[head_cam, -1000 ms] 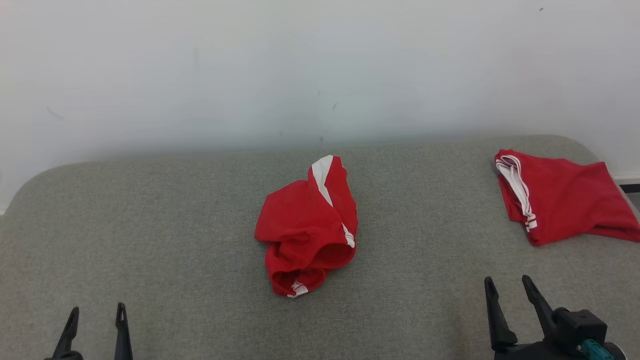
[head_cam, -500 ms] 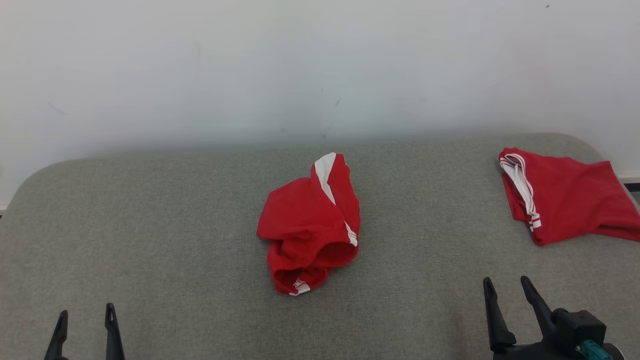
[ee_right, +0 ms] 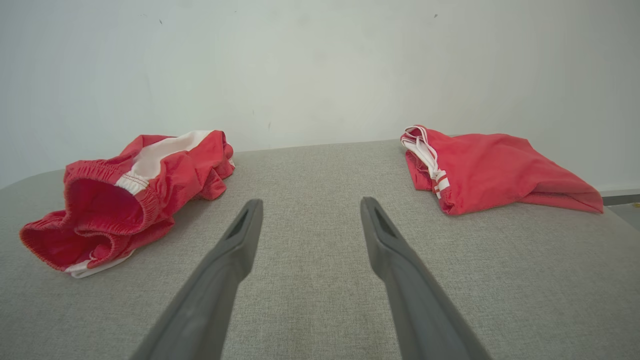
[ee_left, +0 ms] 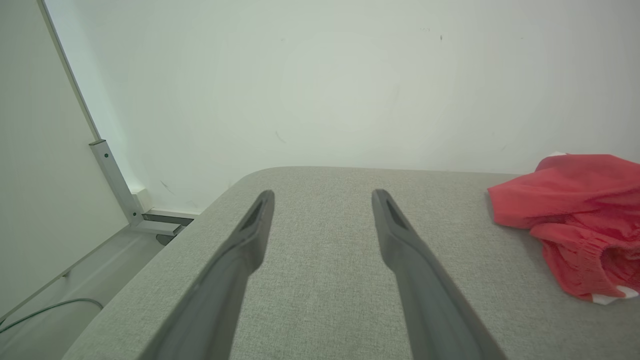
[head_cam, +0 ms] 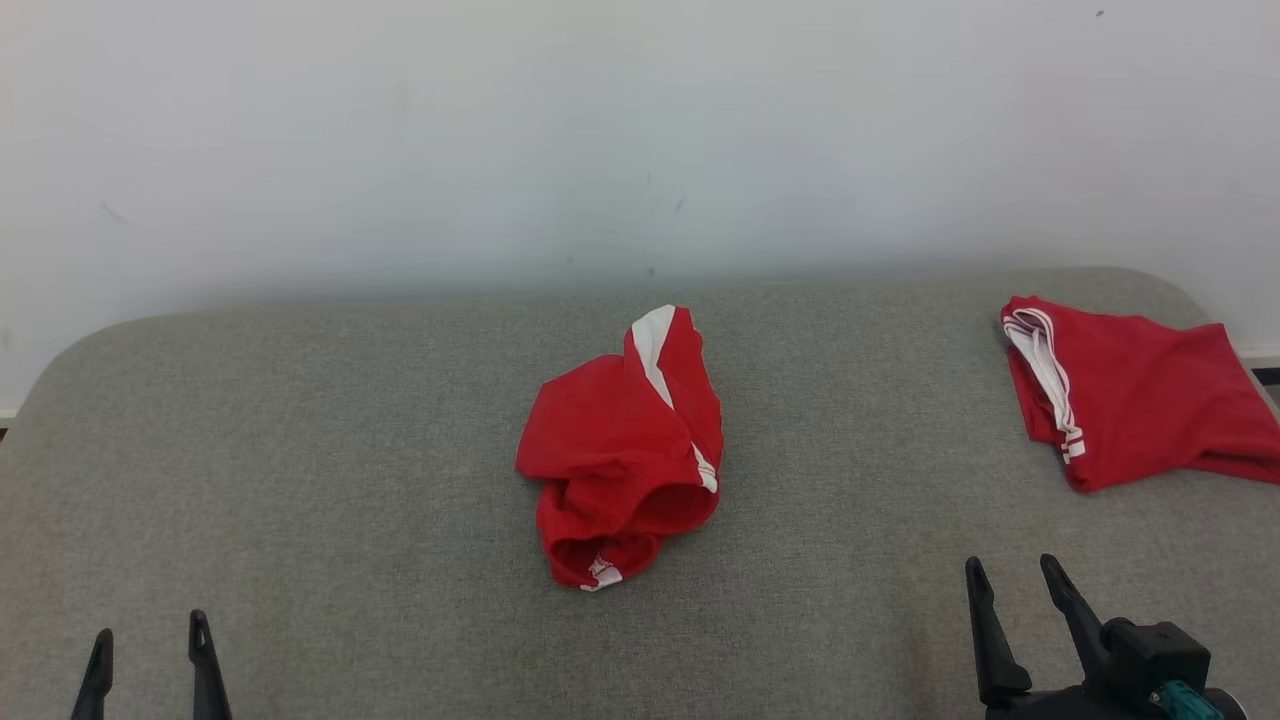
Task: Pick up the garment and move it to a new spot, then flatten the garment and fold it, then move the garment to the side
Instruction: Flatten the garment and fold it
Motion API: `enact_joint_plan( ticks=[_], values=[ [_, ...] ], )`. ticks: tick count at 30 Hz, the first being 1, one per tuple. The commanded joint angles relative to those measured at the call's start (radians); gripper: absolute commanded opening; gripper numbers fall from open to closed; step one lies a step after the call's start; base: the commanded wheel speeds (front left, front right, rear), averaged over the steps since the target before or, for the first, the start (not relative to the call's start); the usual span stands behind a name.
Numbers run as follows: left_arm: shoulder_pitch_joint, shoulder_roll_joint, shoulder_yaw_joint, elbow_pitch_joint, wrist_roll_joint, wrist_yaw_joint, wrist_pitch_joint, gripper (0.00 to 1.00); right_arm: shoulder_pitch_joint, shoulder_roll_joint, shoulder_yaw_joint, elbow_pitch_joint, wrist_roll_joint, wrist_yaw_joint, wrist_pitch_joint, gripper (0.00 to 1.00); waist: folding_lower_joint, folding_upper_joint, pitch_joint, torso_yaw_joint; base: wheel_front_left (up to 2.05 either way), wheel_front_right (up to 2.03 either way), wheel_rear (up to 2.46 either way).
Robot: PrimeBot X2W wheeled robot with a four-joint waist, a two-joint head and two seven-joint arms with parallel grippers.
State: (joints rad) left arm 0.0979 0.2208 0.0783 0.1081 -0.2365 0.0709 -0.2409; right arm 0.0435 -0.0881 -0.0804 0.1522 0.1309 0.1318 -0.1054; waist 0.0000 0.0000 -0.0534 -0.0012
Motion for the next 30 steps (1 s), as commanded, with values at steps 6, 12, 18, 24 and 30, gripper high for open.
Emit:
enact_joint_plan(
  ticks=[6,12,18,24,30],
  values=[
    [0.007,0.003,-0.002,0.005,-0.005,0.005,-0.008,1.0,-0.003,-0.001,0.001,0.003,0.006,-0.003,0.0,1.0,0.0,0.0,0.003,-0.002,0.0,0.0,0.0],
    [0.008,0.001,-0.006,0.004,-0.008,0.008,-0.011,1.0,0.0,0.0,-0.001,0.001,0.005,-0.003,0.002,1.0,0.0,0.0,0.004,-0.003,0.0,0.0,0.0],
    [0.012,0.001,-0.009,0.002,-0.012,0.015,-0.013,1.0,0.002,0.001,-0.002,0.0,0.004,-0.003,0.004,1.0,0.0,0.0,0.003,-0.003,0.0,0.0,0.0],
    [0.013,0.004,-0.011,0.004,-0.015,0.016,-0.014,1.0,0.004,0.002,-0.003,-0.002,0.003,-0.003,0.006,1.0,0.0,0.0,0.003,-0.002,0.0,0.0,0.0],
    [0.012,0.007,-0.013,0.007,-0.019,0.02,-0.014,1.0,0.005,0.004,-0.003,-0.002,0.004,-0.003,0.006,1.0,0.0,0.0,0.002,-0.001,0.0,0.0,0.0]
  ],
)
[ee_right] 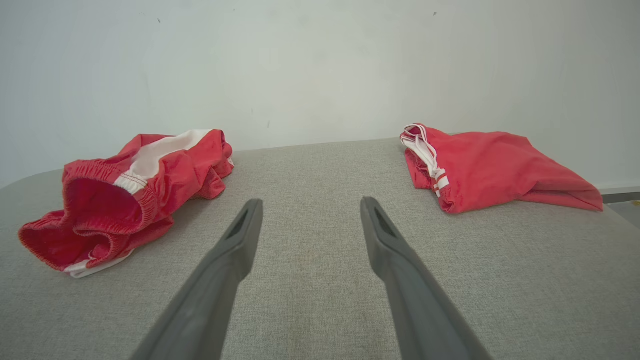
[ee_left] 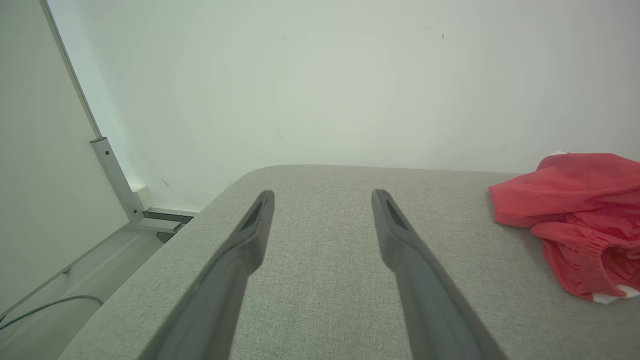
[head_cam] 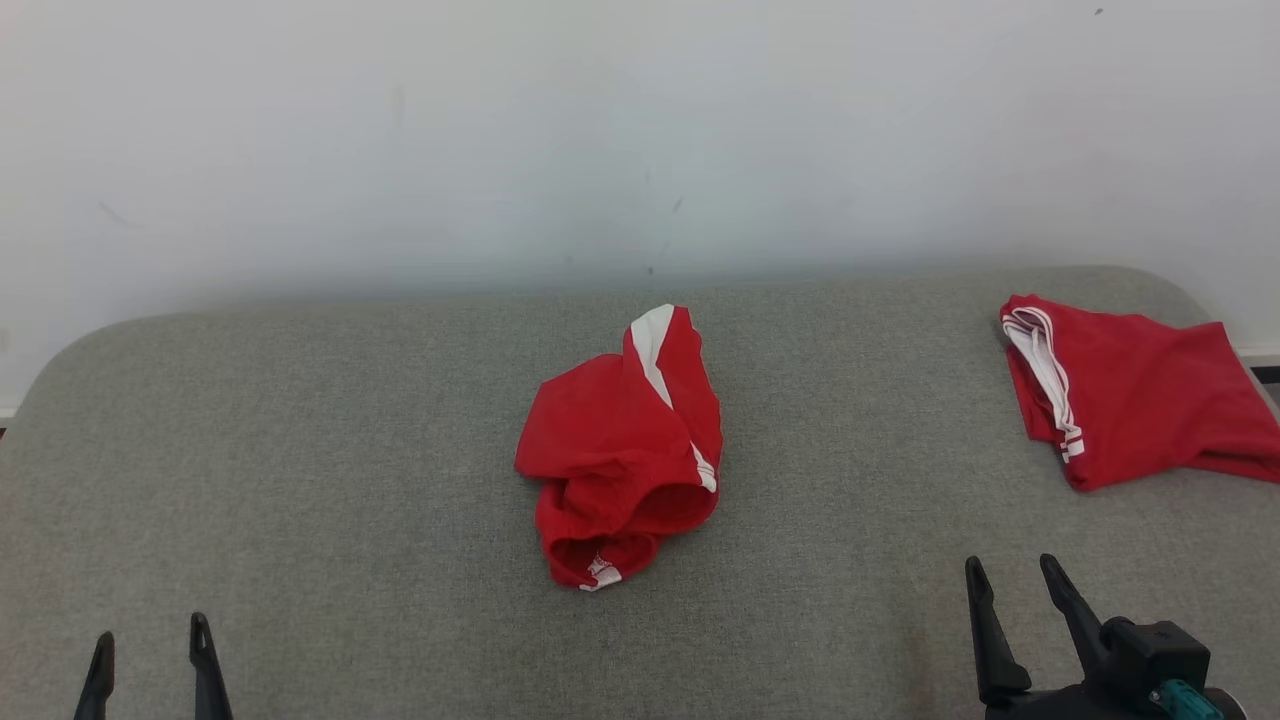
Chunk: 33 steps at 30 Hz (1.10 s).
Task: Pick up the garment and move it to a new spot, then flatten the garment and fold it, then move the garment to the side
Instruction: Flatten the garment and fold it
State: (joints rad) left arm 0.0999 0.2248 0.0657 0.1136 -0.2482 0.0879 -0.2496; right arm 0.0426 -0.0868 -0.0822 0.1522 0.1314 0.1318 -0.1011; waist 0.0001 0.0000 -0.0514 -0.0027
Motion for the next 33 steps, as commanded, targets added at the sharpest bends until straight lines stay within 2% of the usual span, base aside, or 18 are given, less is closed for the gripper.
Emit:
enact_joint_plan(
  ticks=[1,33],
  values=[
    [0.01,0.003,-0.001,0.002,-0.009,0.003,-0.006,1.0,0.006,0.003,0.0,-0.001,0.004,-0.003,0.002,1.0,-0.0001,0.0,0.0,0.0,0.0,0.0,0.0],
    [0.0,0.041,-0.049,0.01,0.024,0.023,0.022,1.0,-0.004,0.002,-0.001,0.012,0.008,-0.003,-0.003,1.0,-0.0001,0.0,-0.003,-0.003,0.0,0.0,0.0]
  ],
)
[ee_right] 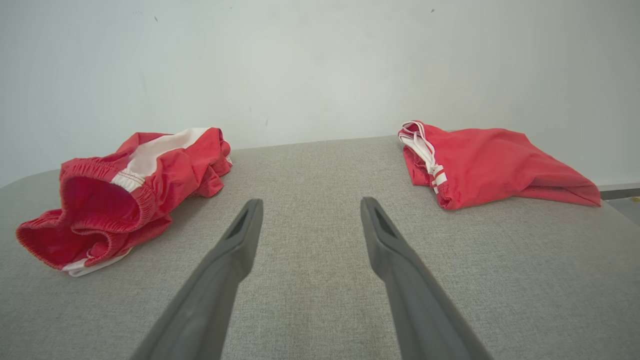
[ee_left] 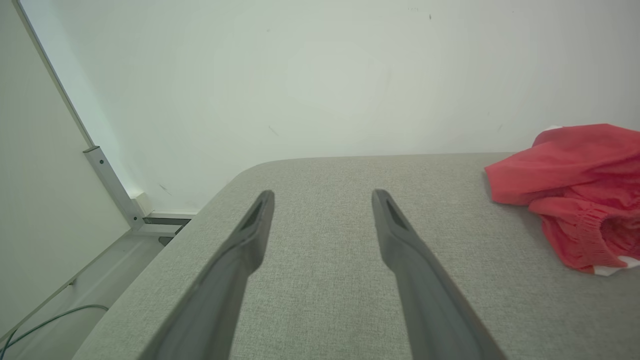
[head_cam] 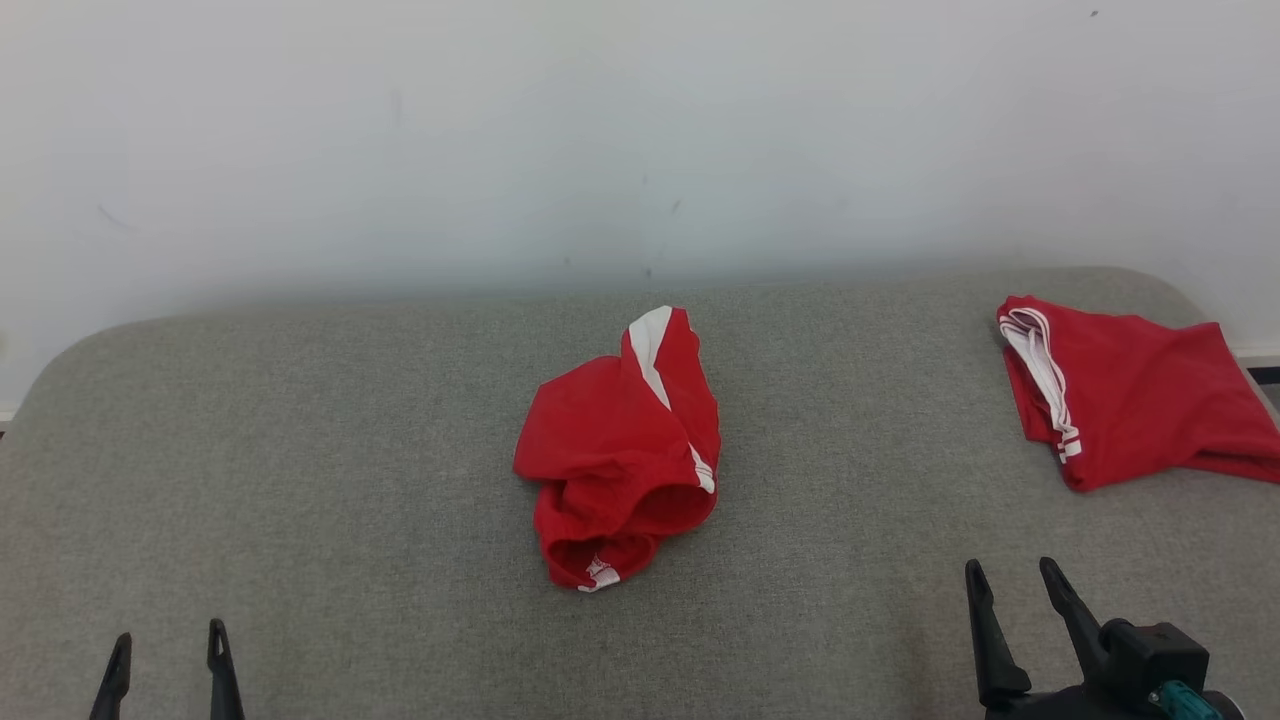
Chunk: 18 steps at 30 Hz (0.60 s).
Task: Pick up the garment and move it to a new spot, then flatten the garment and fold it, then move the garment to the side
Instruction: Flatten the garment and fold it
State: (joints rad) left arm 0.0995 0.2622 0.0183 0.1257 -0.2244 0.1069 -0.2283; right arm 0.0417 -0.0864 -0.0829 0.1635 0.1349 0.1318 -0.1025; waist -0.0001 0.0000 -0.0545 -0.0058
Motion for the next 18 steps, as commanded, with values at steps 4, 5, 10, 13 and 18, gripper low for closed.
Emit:
enact_joint_plan(
  ticks=[4,5,10,13,18],
  values=[
    [0.0,0.006,-0.004,-0.004,-0.001,0.006,0.004,1.0,-0.003,0.002,-0.002,0.002,0.005,-0.003,-0.003,1.0,0.0001,0.0,0.0,0.001,0.0,0.0,0.0],
    [0.001,0.006,-0.005,-0.005,-0.001,0.007,0.005,1.0,-0.003,0.002,-0.002,0.002,0.005,-0.003,-0.004,1.0,0.0001,0.0,0.0,0.001,0.0,0.0,0.0],
    [-0.008,0.002,-0.017,-0.014,-0.005,0.002,0.007,1.0,-0.007,0.002,0.001,0.004,0.008,-0.003,-0.004,1.0,0.0001,0.0,0.003,-0.002,0.0,0.0,0.0],
    [-0.043,-0.012,-0.053,-0.02,-0.001,-0.017,0.011,1.0,-0.012,0.003,0.009,0.005,0.008,-0.003,-0.008,1.0,0.0001,0.0,0.011,-0.013,0.0,0.0,0.0],
    [-0.128,-0.047,-0.16,-0.001,0.031,-0.068,0.029,1.0,-0.023,-0.001,0.016,0.012,0.013,-0.003,-0.012,1.0,0.0001,0.0,0.032,-0.048,0.0,0.0,0.0]
  ],
)
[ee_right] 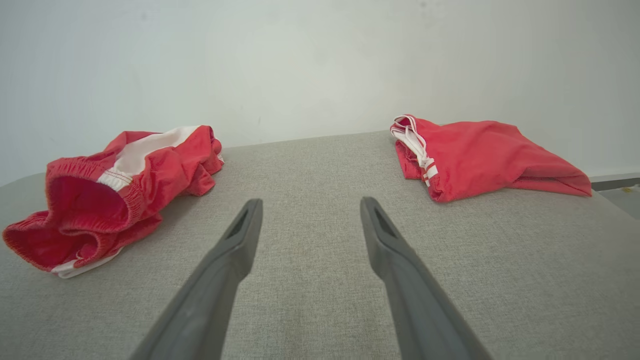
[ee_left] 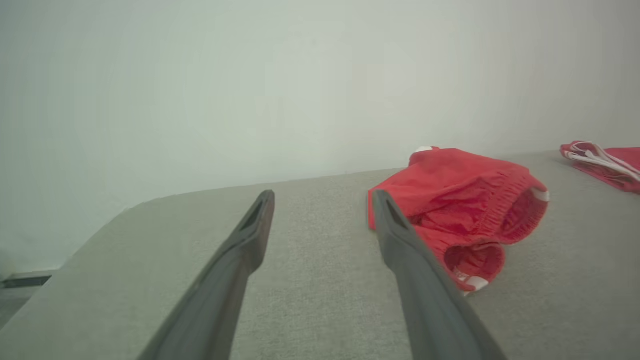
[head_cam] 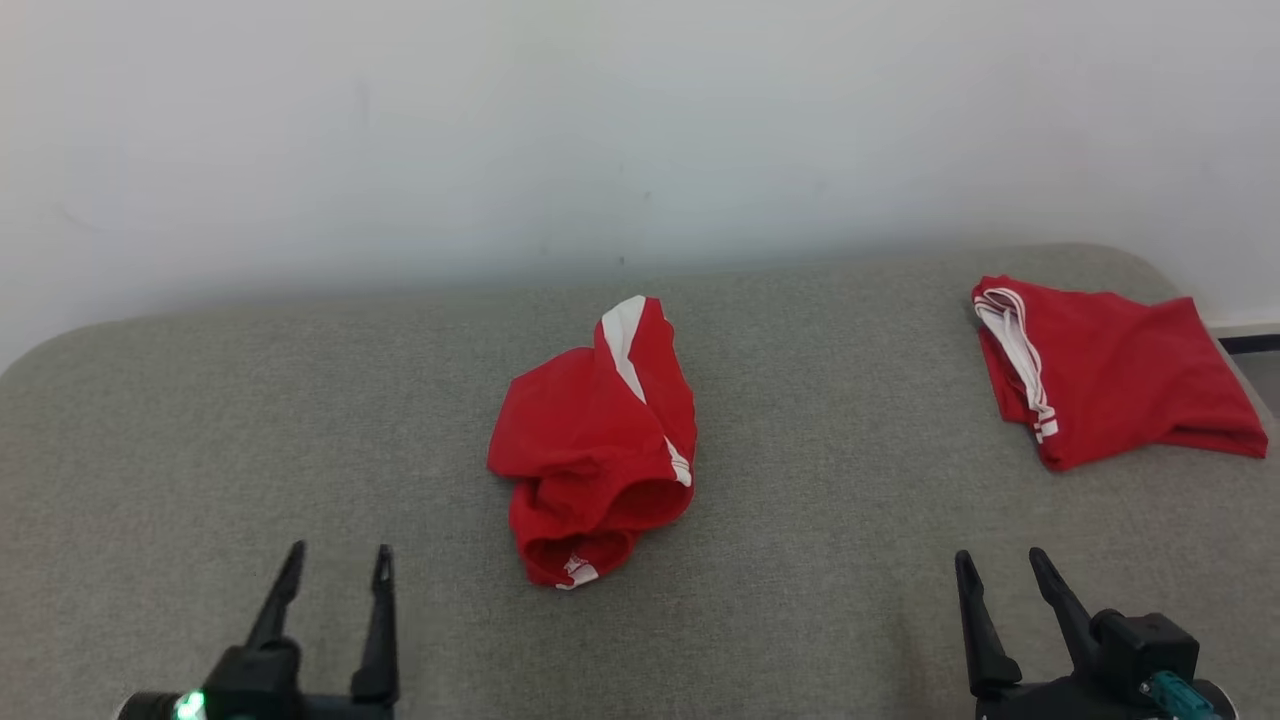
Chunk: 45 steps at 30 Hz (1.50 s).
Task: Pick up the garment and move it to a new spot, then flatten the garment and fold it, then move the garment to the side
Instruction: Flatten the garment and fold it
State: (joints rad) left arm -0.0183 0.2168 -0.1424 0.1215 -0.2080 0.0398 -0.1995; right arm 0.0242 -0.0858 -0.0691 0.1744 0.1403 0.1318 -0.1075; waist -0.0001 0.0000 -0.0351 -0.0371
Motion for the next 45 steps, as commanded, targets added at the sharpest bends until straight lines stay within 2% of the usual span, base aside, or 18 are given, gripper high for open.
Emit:
enact_joint_plan(
  ticks=[1,6,12,21,30,31,32,38,45],
  values=[
    [-0.032,-0.009,-0.02,0.012,0.018,-0.015,0.001,1.0,-0.009,-0.003,0.001,0.003,0.01,-0.003,-0.008,1.0,0.0001,0.0,0.018,-0.025,0.0,0.0,0.0],
    [-0.145,-0.042,-0.114,0.1,0.037,-0.083,-0.008,1.0,-0.025,0.0,0.004,0.008,0.011,-0.003,-0.012,1.0,0.0001,0.0,0.051,-0.08,0.0,0.0,0.0],
    [-0.274,-0.07,-0.198,0.214,0.071,-0.126,-0.019,1.0,-0.05,0.009,0.002,0.015,0.015,-0.003,-0.029,1.0,0.0001,0.0,0.111,-0.15,0.0,0.0,0.0],
    [-0.428,-0.05,-0.257,0.418,0.122,-0.141,-0.008,1.0,-0.087,0.02,0.004,0.048,0.02,-0.003,-0.067,1.0,0.0001,0.0,0.178,-0.233,0.0,0.0,0.0],
    [-0.501,-0.036,-0.265,0.587,0.125,-0.137,-0.039,1.0,-0.11,0.023,0.01,0.084,0.025,-0.003,-0.092,1.0,0.0001,0.0,0.192,-0.272,0.0,0.0,0.0],
    [-0.511,-0.039,-0.259,0.601,0.12,-0.136,-0.042,0.6,-0.111,0.024,0.01,0.086,0.024,-0.003,-0.095,1.0,0.0001,0.0,0.192,-0.275,0.0,0.0,0.0],
    [-0.523,-0.045,-0.253,0.61,0.111,-0.135,-0.047,0.0,-0.112,0.024,0.009,0.088,0.023,-0.003,-0.097,1.0,0.0001,0.0,0.191,-0.277,0.0,0.0,0.0],
    [-0.606,-0.095,-0.278,0.588,0.093,-0.153,-0.064,0.0,-0.111,0.026,0.008,0.102,0.018,-0.003,-0.104,1.0,0.0001,0.0,0.168,-0.269,0.0,0.0,0.0],
    [-0.746,-0.151,-0.346,0.482,0.062,-0.166,-0.065,0.0,-0.113,0.022,0.013,0.116,0.022,-0.003,-0.109,1.0,0.0001,0.0,0.134,-0.254,0.0,0.0,0.0]
  ],
)
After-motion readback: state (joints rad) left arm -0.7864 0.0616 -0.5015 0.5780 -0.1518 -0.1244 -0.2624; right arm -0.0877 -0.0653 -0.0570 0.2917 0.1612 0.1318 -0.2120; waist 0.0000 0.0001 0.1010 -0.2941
